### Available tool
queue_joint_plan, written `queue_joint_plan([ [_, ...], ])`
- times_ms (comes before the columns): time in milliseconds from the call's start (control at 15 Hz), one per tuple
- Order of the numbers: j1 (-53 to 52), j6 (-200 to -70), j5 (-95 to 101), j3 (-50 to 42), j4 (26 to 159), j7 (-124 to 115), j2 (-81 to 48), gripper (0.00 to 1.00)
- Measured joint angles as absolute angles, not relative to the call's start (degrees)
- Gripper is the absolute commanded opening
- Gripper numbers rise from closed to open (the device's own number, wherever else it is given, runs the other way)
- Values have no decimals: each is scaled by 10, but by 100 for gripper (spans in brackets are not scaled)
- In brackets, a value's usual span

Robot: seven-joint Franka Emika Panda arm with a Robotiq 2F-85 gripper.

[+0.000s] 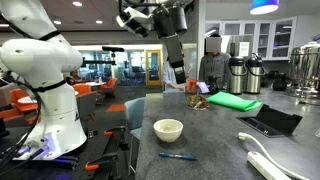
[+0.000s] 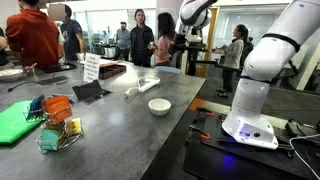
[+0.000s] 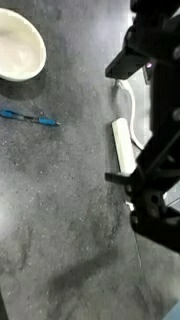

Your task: Move the white bowl backwards

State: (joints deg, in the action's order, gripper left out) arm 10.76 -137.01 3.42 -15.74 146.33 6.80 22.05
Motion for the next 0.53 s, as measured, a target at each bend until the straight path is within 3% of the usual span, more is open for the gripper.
queue_joint_plan([
  [533,95,-1357,24,-151,1455,71,205,100],
])
